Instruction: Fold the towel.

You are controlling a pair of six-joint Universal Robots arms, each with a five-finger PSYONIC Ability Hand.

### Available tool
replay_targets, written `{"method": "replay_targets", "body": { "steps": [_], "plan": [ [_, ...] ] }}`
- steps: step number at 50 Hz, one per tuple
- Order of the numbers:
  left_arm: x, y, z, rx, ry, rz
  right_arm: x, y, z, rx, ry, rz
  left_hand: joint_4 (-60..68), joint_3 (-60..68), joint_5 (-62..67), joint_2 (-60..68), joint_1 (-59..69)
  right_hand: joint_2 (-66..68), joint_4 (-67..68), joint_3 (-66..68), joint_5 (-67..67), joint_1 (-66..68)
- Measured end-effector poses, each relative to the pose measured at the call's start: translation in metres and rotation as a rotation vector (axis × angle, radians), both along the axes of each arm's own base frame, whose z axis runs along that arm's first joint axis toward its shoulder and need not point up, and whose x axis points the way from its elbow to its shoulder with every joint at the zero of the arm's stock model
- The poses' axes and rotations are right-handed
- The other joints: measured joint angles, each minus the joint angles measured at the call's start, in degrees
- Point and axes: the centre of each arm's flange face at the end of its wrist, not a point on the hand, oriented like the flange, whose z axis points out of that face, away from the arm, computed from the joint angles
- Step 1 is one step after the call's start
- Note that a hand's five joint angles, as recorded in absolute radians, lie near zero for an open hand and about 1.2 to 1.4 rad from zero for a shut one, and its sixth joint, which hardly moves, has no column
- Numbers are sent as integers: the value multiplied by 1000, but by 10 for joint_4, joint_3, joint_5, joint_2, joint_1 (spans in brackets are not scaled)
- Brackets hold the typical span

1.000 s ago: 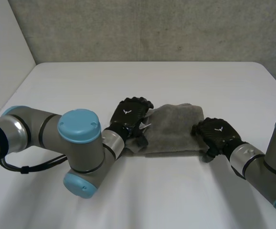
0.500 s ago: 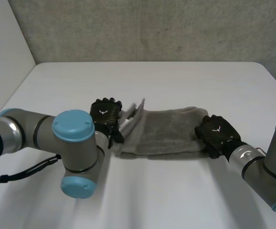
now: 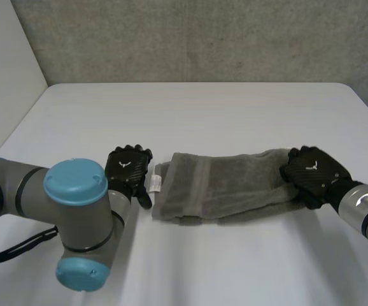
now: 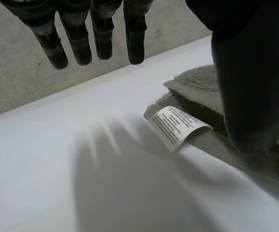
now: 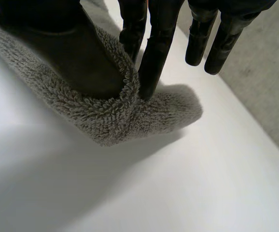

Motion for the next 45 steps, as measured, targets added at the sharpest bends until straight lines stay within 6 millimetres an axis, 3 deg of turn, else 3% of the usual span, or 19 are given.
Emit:
{"method": "replay_targets", "body": {
  "steps": [5,11,17,22,30,37,41,45],
  "plan": [
    [2,8,13,-19,18,-7,22,6,15,-68,15,85,0,0,0,0,0,0,0,0,1,3],
    [9,3,38,-70,54,18,66,30,29,-136,4,237,0,0,0,0,0,5,0,0,2,3],
    [32,-12,67,-134,98,95,120,59,35,-193,-19,402,0,0,0,0,0,6,0,0,2,3],
    [49,-22,86,-171,154,155,154,71,29,-216,-28,473,0,0,-1,0,0,6,0,0,2,3],
    [75,-33,107,-199,253,236,203,84,-3,-197,-53,566,0,0,-1,0,0,6,0,0,2,3],
    [79,-32,102,-183,257,245,220,79,-28,-159,-86,567,0,0,-1,0,0,5,0,0,2,3],
    [78,-33,97,-173,252,242,220,78,-33,-137,-102,549,0,0,-1,0,0,-177,0,0,-176,-179],
    [75,-35,94,-169,249,234,211,80,-18,-98,-159,509,0,0,-1,0,0,-383,0,0,-400,-392]
  ]
}}
